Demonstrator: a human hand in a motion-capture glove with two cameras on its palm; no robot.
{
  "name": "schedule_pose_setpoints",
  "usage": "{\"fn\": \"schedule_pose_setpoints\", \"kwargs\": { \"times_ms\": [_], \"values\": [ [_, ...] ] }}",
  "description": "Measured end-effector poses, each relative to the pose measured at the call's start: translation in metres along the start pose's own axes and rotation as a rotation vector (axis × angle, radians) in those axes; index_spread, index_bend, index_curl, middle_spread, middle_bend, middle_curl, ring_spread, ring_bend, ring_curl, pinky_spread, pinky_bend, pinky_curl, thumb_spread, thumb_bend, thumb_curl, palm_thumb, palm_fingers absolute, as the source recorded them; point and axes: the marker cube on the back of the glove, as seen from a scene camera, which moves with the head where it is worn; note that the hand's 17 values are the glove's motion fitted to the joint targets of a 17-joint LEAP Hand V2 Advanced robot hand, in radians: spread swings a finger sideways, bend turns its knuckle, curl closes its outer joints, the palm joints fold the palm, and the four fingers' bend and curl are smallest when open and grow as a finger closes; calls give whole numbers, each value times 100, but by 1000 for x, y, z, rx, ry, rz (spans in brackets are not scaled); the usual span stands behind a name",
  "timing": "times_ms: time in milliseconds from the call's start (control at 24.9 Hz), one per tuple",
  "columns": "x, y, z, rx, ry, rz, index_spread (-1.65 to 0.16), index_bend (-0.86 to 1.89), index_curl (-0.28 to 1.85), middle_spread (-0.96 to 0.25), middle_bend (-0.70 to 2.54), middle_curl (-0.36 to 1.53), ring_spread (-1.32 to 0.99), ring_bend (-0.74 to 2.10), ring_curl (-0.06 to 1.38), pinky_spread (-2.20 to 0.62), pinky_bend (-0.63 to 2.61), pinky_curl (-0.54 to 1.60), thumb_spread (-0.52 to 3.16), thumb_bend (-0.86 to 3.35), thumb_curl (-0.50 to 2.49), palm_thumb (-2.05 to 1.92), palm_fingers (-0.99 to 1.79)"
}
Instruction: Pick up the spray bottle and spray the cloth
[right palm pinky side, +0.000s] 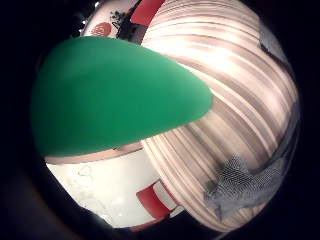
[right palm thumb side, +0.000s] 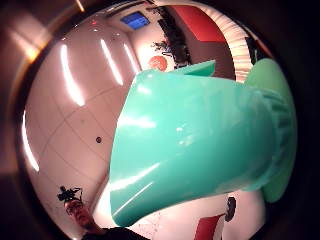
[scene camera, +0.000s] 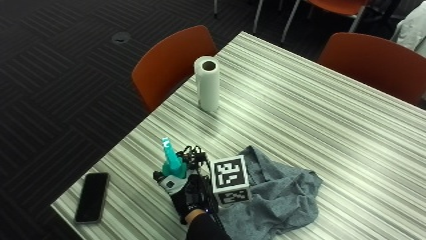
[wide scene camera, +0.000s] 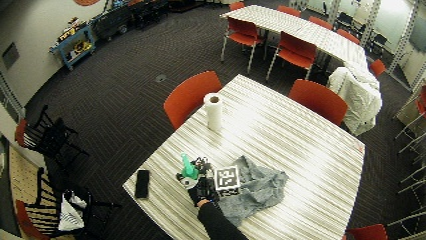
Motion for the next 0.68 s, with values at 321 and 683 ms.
{"fn": "schedule_pose_setpoints", "kwargs": {
  "times_ms": [321,683],
  "values": [
    [4,7,4,-50,37,28,-25,11,49,-6,24,53,-12,31,43,8,21,27,75,-6,71,105,35],
    [2,17,2,-79,11,18,-36,8,37,-10,17,46,-3,30,40,16,38,32,80,-4,64,95,6]
  ]
}}
